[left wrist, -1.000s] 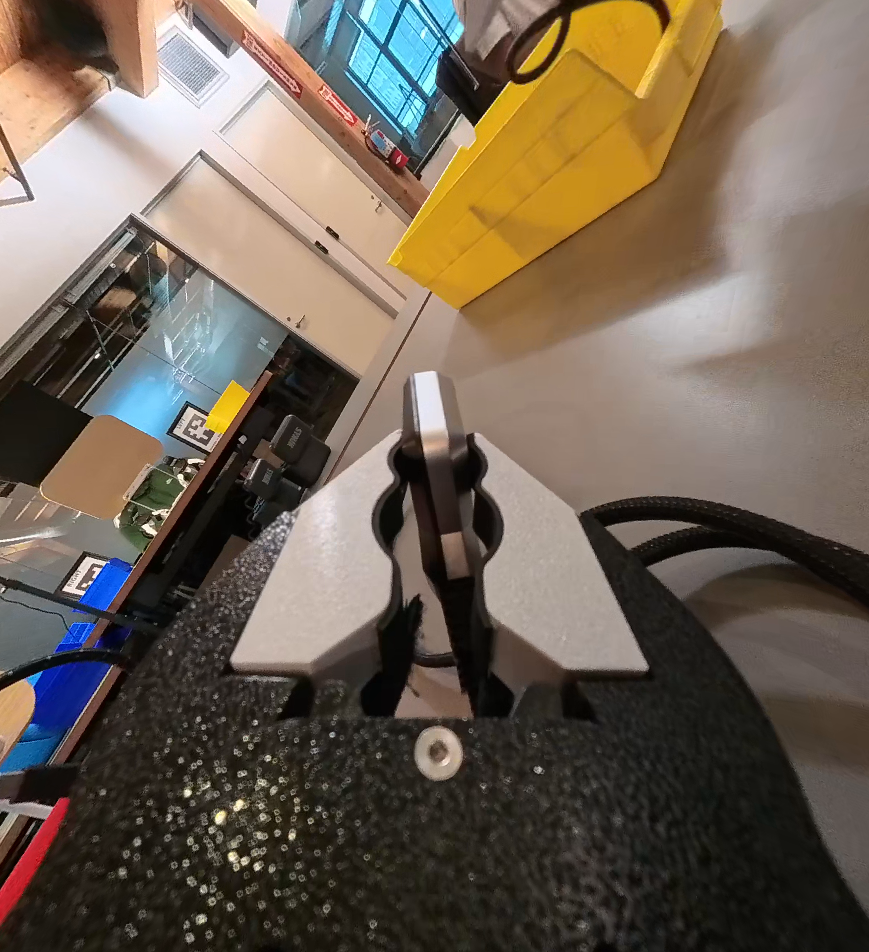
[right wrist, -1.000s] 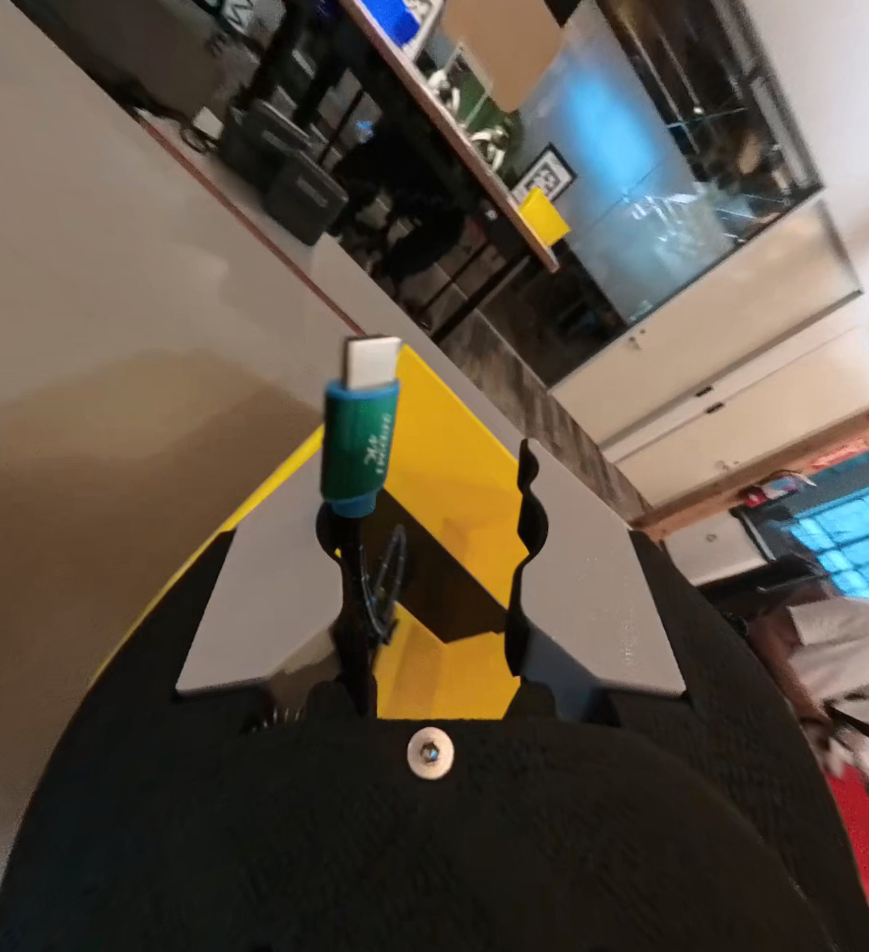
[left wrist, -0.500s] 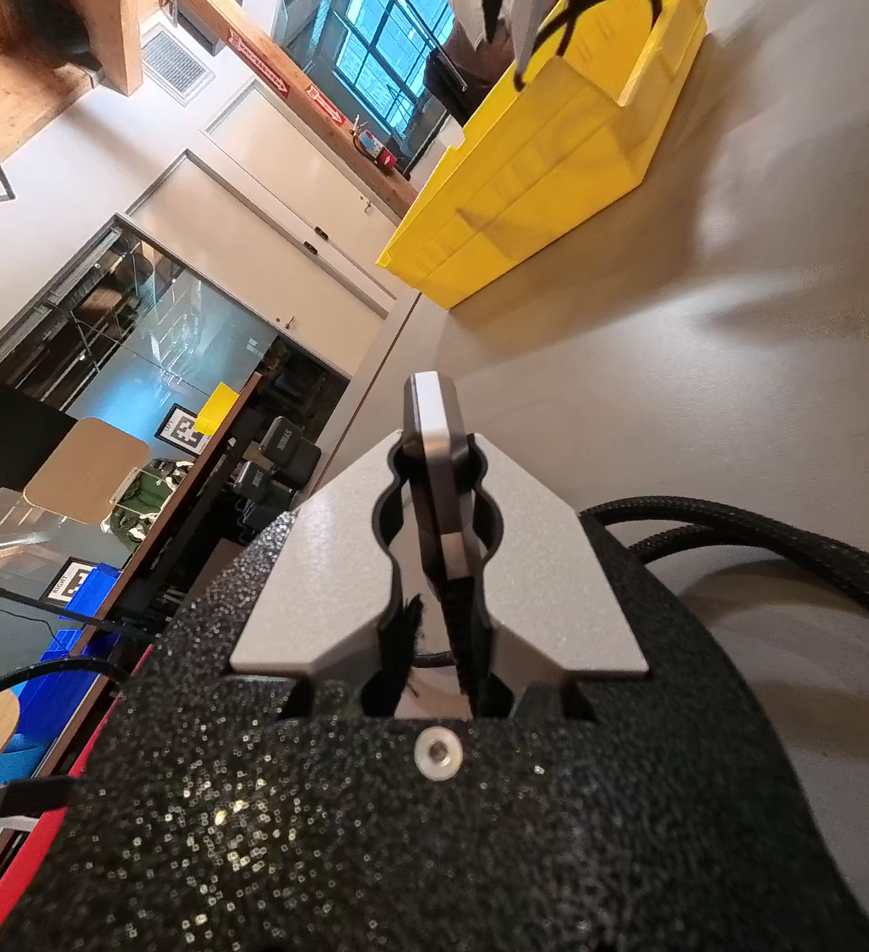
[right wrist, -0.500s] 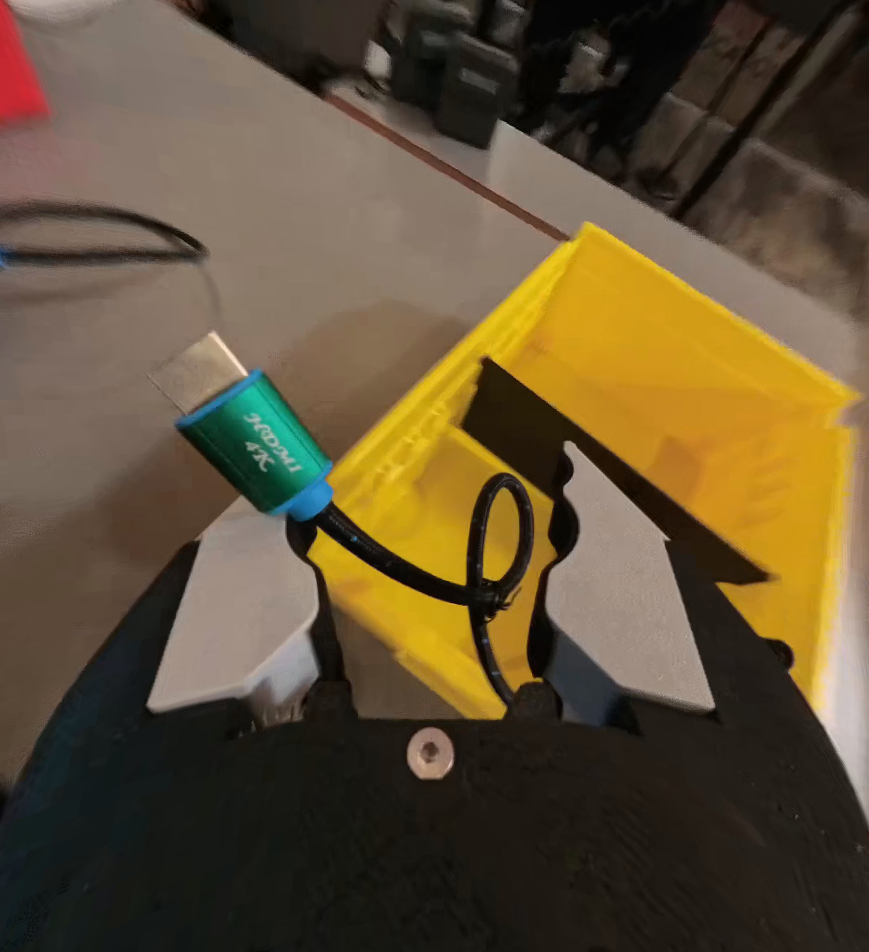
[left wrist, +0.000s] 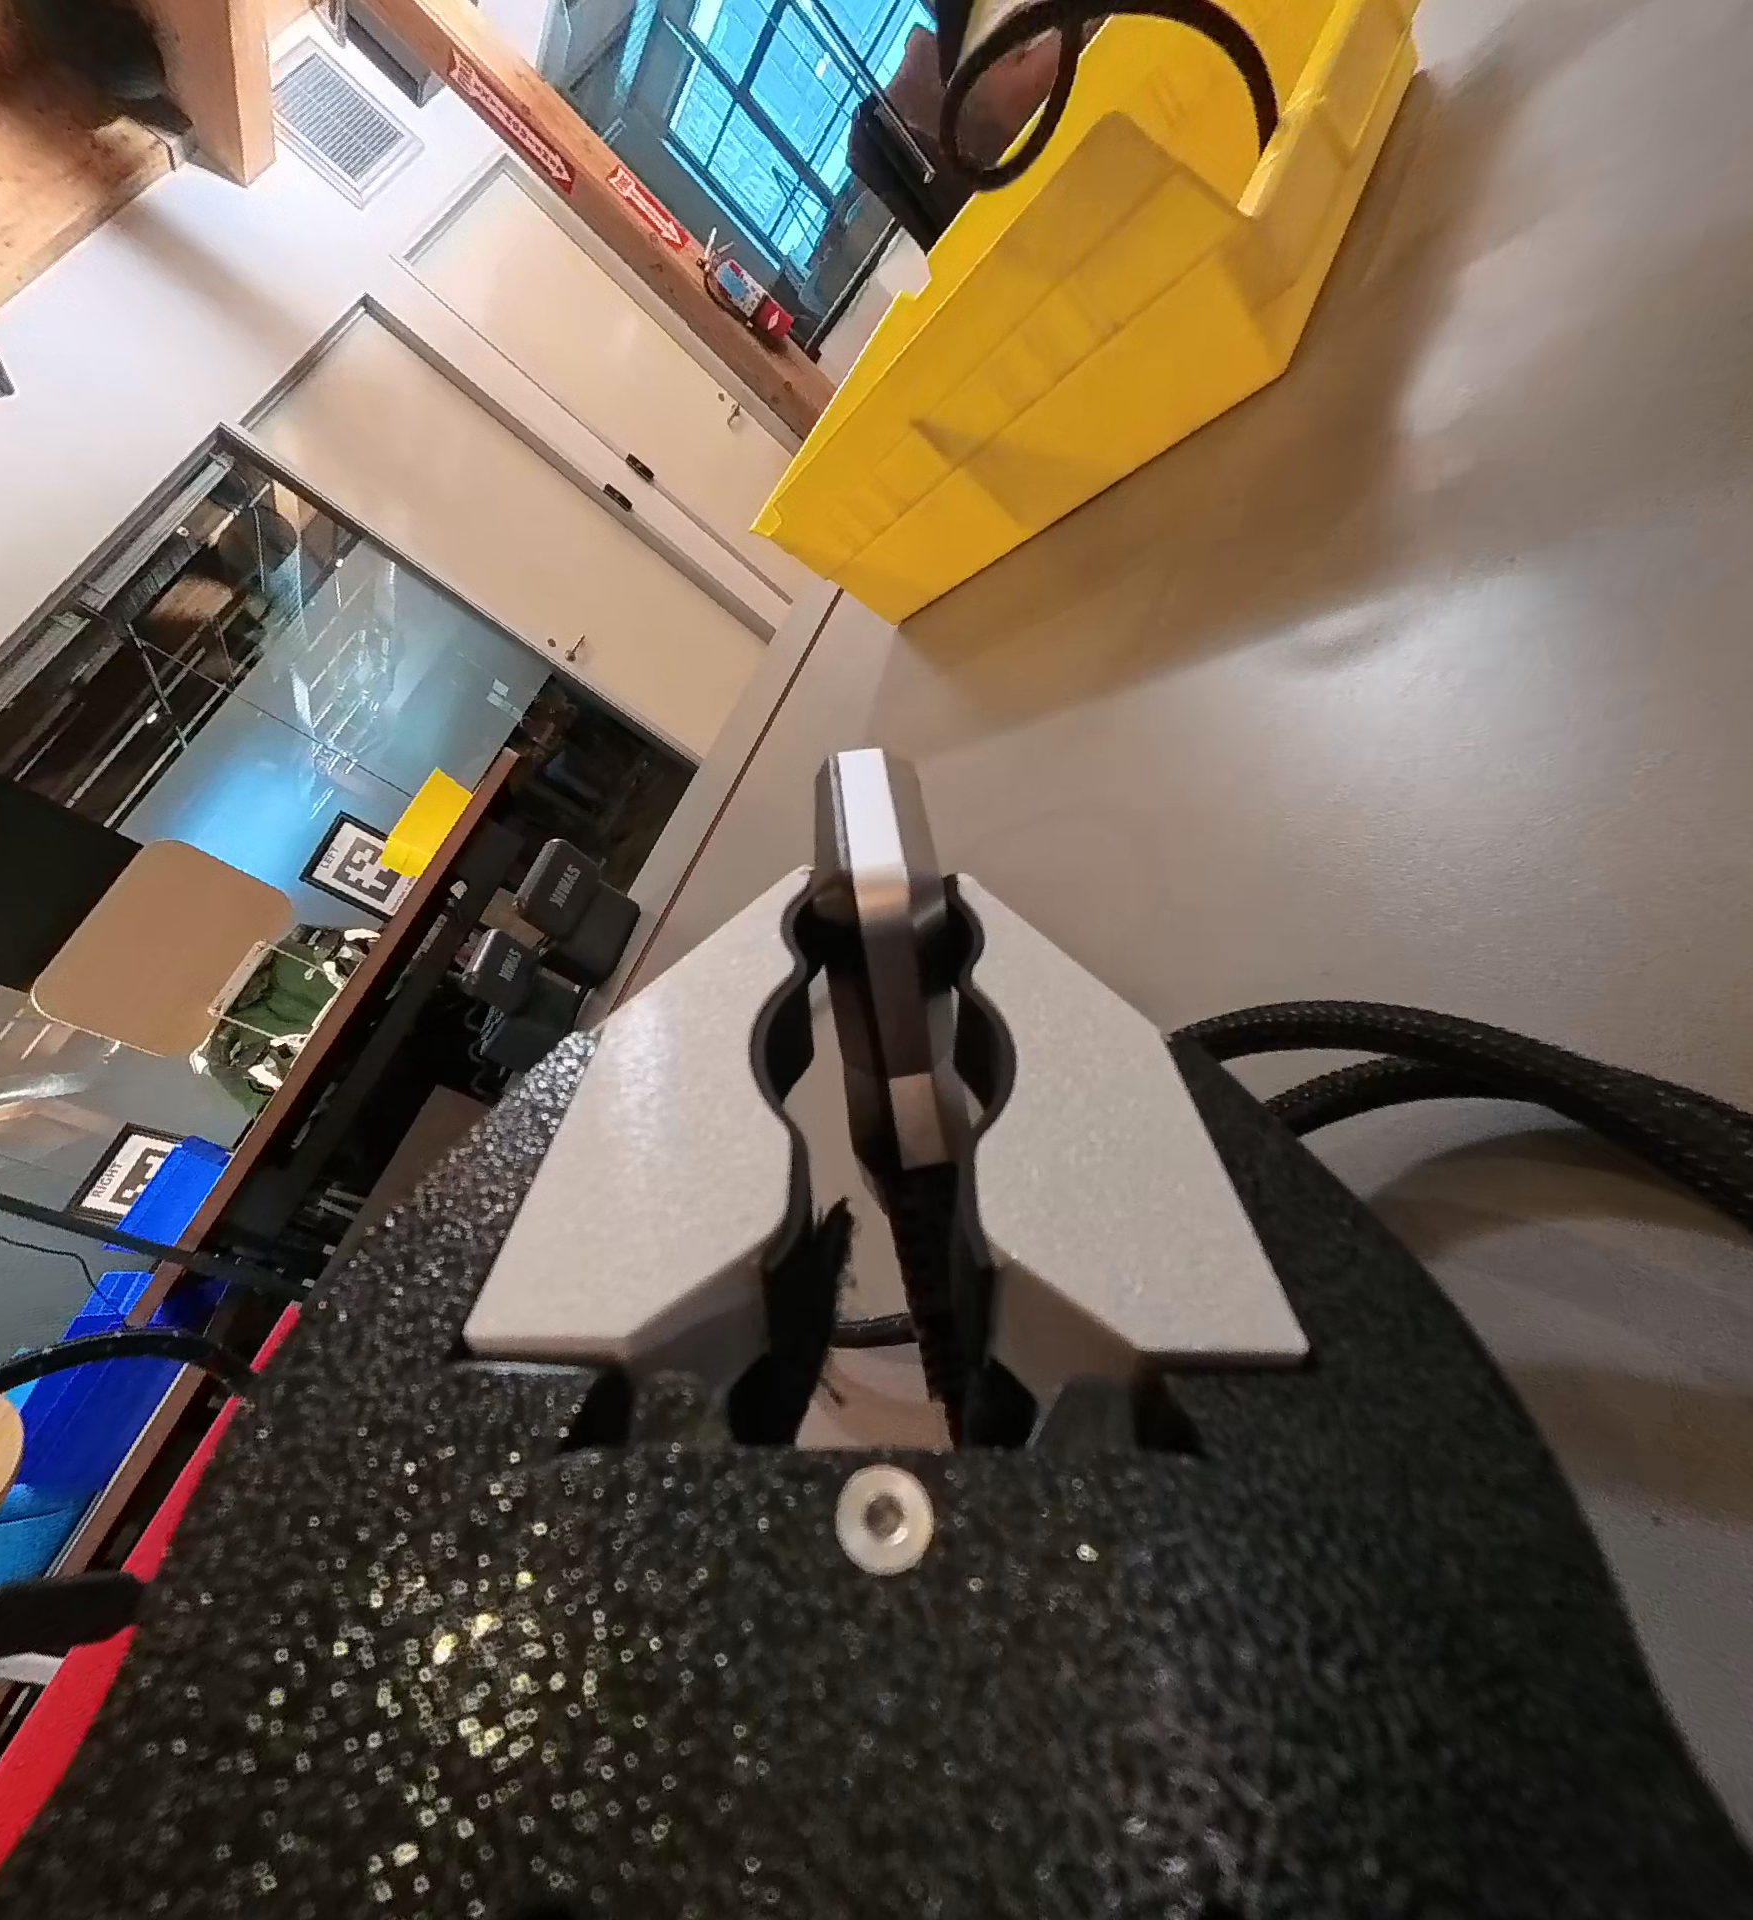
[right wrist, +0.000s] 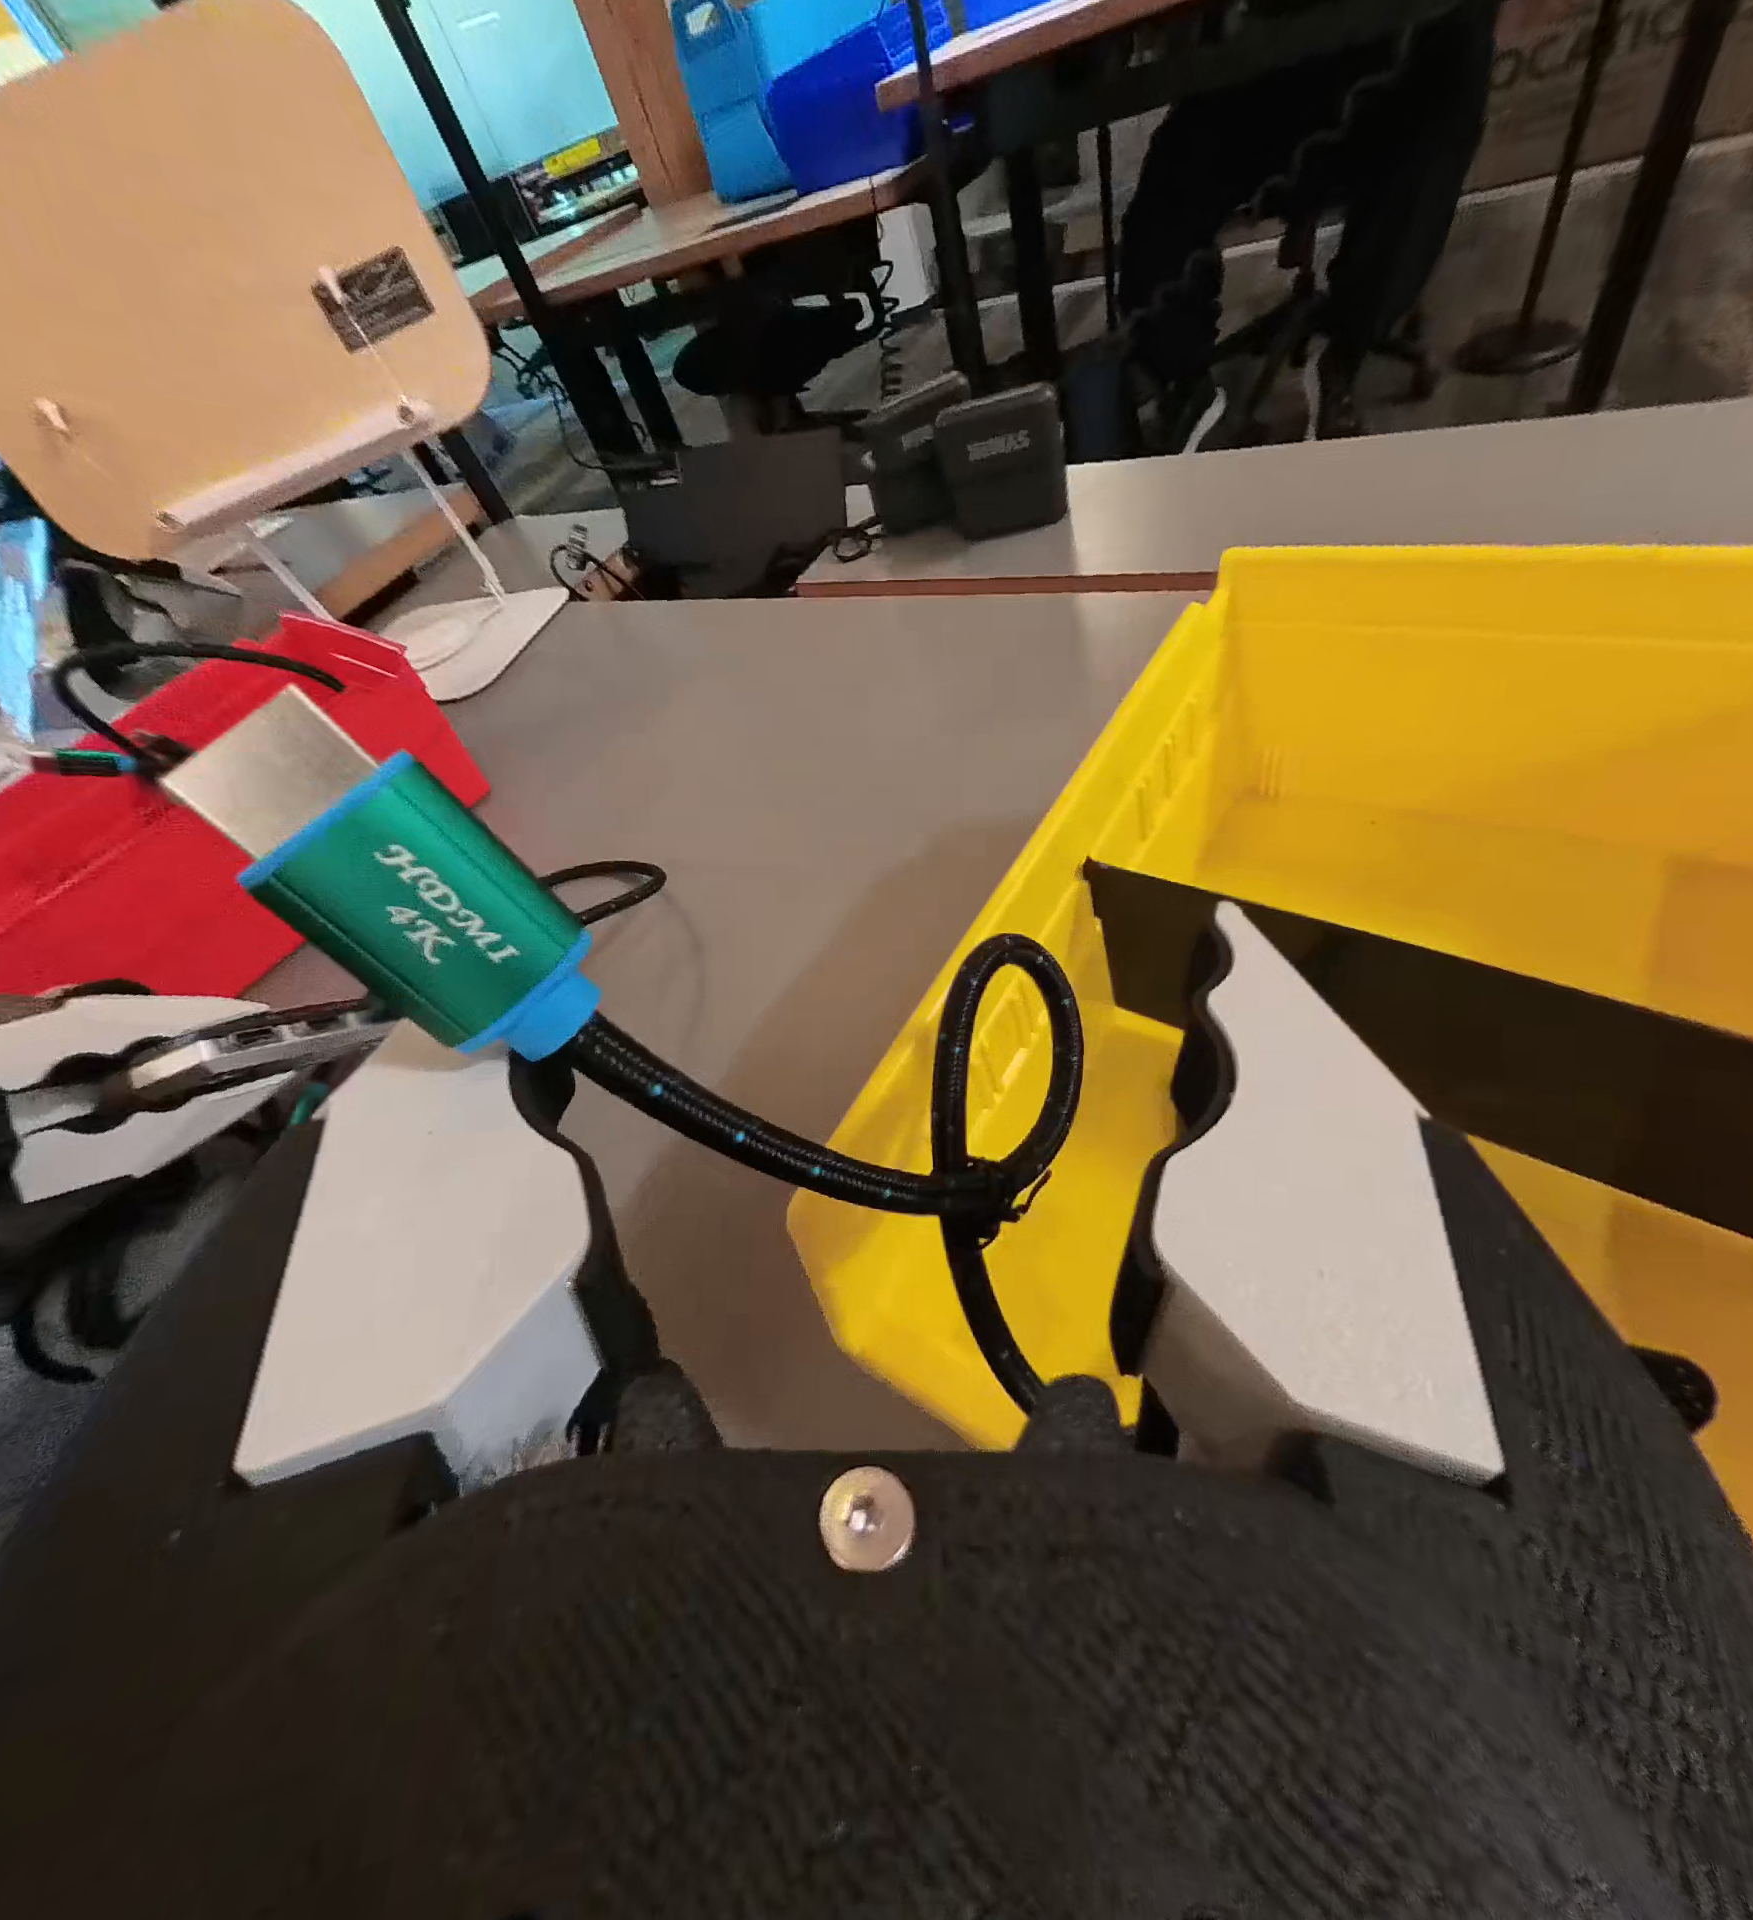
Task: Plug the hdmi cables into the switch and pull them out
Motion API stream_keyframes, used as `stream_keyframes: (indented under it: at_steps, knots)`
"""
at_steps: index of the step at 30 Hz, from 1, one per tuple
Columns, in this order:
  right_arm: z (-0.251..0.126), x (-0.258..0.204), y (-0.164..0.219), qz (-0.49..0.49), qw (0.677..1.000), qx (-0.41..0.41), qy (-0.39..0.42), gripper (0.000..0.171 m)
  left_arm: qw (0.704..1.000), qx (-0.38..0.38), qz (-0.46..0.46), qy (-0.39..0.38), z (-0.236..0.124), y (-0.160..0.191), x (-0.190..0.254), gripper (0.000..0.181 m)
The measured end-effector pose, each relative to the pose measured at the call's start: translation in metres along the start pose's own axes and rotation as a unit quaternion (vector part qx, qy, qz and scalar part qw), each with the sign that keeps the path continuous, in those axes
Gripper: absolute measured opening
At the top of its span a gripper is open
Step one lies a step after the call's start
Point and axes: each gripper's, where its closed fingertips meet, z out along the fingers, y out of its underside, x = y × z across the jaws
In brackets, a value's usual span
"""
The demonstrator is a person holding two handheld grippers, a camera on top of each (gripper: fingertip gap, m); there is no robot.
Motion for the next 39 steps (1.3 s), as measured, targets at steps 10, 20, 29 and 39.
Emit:
stream_keyframes:
  at_steps: [10, 20, 29, 39]
  knots:
    - [-0.001, 0.059, -0.028, -0.094, 0.984, -0.113, 0.101, 0.113, 1.0, 0.001, -0.008, 0.0, 0.0, 0.0, 0.0, 0.02]
    - [-0.034, 0.13, 0.004, -0.127, 0.866, -0.472, 0.107, 0.097, 1.0, 0.006, -0.014, 0.006, 0.0, -0.002, 0.001, 0.02]
    - [-0.061, 0.137, 0.011, -0.14, 0.818, -0.554, 0.063, 0.121, 1.0, 0.009, -0.014, 0.011, 0.0, -0.003, 0.003, 0.02]
    - [-0.073, 0.13, 0.021, -0.423, 0.721, -0.548, 0.004, 0.115, 1.0, 0.01, -0.015, 0.015, 0.0, -0.003, 0.005, 0.02]
